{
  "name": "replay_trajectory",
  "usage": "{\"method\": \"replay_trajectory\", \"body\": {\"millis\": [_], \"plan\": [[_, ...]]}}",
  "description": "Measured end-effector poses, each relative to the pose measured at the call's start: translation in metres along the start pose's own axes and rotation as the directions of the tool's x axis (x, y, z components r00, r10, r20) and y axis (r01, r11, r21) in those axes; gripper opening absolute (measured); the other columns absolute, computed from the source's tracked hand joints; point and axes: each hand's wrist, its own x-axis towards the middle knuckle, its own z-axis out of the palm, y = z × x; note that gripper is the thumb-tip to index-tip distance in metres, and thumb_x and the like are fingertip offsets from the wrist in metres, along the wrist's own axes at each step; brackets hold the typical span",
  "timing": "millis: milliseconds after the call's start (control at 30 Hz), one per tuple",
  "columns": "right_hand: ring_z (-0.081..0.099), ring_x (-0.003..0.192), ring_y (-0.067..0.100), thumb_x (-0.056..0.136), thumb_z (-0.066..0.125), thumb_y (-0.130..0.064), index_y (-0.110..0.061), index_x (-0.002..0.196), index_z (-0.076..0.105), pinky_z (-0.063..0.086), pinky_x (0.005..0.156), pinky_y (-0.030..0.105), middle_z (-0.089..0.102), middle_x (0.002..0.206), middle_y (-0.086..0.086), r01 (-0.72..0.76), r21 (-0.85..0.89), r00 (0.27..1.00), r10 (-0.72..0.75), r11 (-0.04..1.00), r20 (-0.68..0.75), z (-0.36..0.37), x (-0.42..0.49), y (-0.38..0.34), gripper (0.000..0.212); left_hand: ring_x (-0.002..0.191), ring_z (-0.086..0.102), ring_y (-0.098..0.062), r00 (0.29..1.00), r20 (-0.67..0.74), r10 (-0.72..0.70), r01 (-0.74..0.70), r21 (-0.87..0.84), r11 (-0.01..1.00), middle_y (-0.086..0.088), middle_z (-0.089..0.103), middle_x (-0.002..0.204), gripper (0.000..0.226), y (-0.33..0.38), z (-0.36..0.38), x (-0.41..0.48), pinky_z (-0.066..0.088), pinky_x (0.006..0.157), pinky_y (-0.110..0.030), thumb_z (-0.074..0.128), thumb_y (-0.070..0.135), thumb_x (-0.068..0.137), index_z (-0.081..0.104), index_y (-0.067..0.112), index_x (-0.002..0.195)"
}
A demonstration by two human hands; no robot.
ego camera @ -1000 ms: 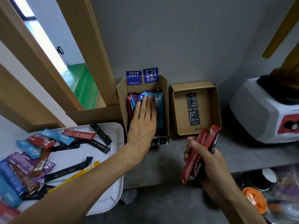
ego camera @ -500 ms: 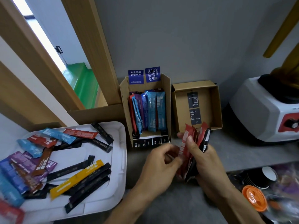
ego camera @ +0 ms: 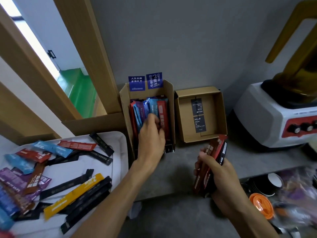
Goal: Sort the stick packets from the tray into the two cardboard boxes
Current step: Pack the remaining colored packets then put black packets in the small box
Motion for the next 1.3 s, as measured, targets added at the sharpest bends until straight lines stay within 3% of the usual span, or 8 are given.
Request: {"method": "replay_trajectory", "body": {"millis": [100, 333, 500, 600, 667, 967, 1133, 1300], "plan": [[0.066, 0.08, 0.027, 0.088, 0.065, -0.021, -0.013, 0.112, 0.059, 0.052, 0.073, 0.038, 0.067, 0.089, 0.015, -0.042, 0.049, 0.999, 0.043, 0.998, -0.005, -0.002, 0.0, -0.001, 0.026, 0.125, 0.054, -0.017, 0.99, 0.015, 0.141, -0.142, 0.119, 0.983, -0.004, 0.051, 0.14, 0.047, -0.001, 0.002, -0.001, 0.042, 0.102, -0.026, 0.058, 0.01, 0.097, 0.042, 0.018, 0.141], [0.071, 0.091, 0.03, 0.087, 0.065, -0.025, -0.007, 0.114, 0.063, 0.054, 0.078, 0.038, 0.072, 0.093, 0.015, -0.04, 0.059, 0.999, 0.04, 0.997, 0.007, -0.003, 0.002, -0.002, 0.033, 0.128, 0.053, -0.021, 0.983, 0.051, 0.174, -0.18, 0.157, 0.971, -0.006, 0.049, 0.144, 0.057, 0.0, 0.001, 0.005, 0.05, 0.105, -0.042, 0.056, 0.008, 0.097, 0.036, 0.016, 0.15], [0.07, 0.083, 0.026, 0.09, 0.065, -0.022, -0.002, 0.113, 0.061, 0.056, 0.081, 0.039, 0.071, 0.087, 0.012, 0.01, 0.019, 0.998, -0.011, 1.0, 0.06, -0.003, 0.002, -0.001, 0.03, 0.094, 0.062, -0.007, 0.989, 0.014, 0.15, -0.149, -0.037, 0.988, 0.004, 0.058, 0.114, 0.036, 0.013, -0.023, -0.011, 0.057, 0.083, -0.023, 0.061, 0.021, 0.096, 0.054, 0.021, 0.131], [0.073, 0.084, 0.027, 0.084, 0.069, -0.024, -0.003, 0.108, 0.065, 0.057, 0.074, 0.033, 0.074, 0.091, 0.016, 0.054, -0.084, 0.994, -0.046, 0.995, 0.097, 0.0, -0.002, 0.0, 0.032, 0.1, 0.056, 0.004, 0.957, 0.246, 0.156, -0.108, -0.197, 0.974, 0.015, 0.058, 0.111, 0.021, 0.033, -0.04, -0.038, 0.047, 0.082, -0.009, 0.06, 0.032, 0.096, 0.063, 0.03, 0.116], [0.074, 0.085, 0.028, 0.08, 0.069, -0.026, -0.008, 0.109, 0.066, 0.058, 0.073, 0.031, 0.075, 0.092, 0.016, 0.062, -0.145, 0.986, -0.038, 0.987, 0.163, 0.006, -0.005, 0.002, 0.035, 0.103, 0.055, 0.004, 0.913, 0.371, 0.172, -0.086, -0.236, 0.968, 0.018, 0.059, 0.106, 0.016, 0.042, -0.044, -0.054, 0.046, 0.084, -0.009, 0.063, 0.033, 0.094, 0.066, 0.033, 0.11], [0.076, 0.082, 0.02, 0.074, 0.07, -0.023, -0.01, 0.104, 0.067, 0.057, 0.062, 0.018, 0.079, 0.092, 0.006, 0.109, -0.198, 0.97, -0.061, 0.974, 0.237, 0.022, -0.009, 0.01, 0.032, 0.094, 0.068, 0.0, 0.958, 0.281, 0.048, 0.063, -0.372, 0.926, 0.009, 0.07, 0.101, 0.02, 0.04, -0.064, -0.055, 0.058, 0.078, -0.023, 0.066, 0.021, 0.093, 0.057, 0.03, 0.109], [0.076, 0.089, 0.018, 0.074, 0.066, -0.03, -0.011, 0.106, 0.067, 0.059, 0.07, 0.028, 0.078, 0.097, 0.005, 0.113, -0.192, 0.983, -0.082, 0.975, 0.162, 0.014, -0.005, 0.017, 0.037, 0.106, 0.067, -0.013, 0.987, 0.144, 0.078, -0.07, -0.06, 0.996, 0.0, 0.061, 0.123, 0.041, 0.045, -0.083, -0.002, 0.062, 0.078, -0.033, 0.06, 0.017, 0.096, 0.041, 0.028, 0.13], [0.075, 0.087, 0.027, 0.082, 0.065, -0.025, -0.006, 0.104, 0.067, 0.06, 0.076, 0.04, 0.077, 0.095, 0.009, 0.116, -0.168, 0.988, -0.096, 0.979, 0.119, 0.002, -0.006, 0.022, 0.03, 0.118, 0.058, -0.023, 0.934, 0.251, 0.255, -0.336, 0.368, 0.867, -0.01, 0.051, 0.129, 0.05, 0.035, -0.069, 0.041, 0.056, 0.094, -0.044, 0.063, 0.012, 0.092, 0.039, 0.017, 0.136]]}}
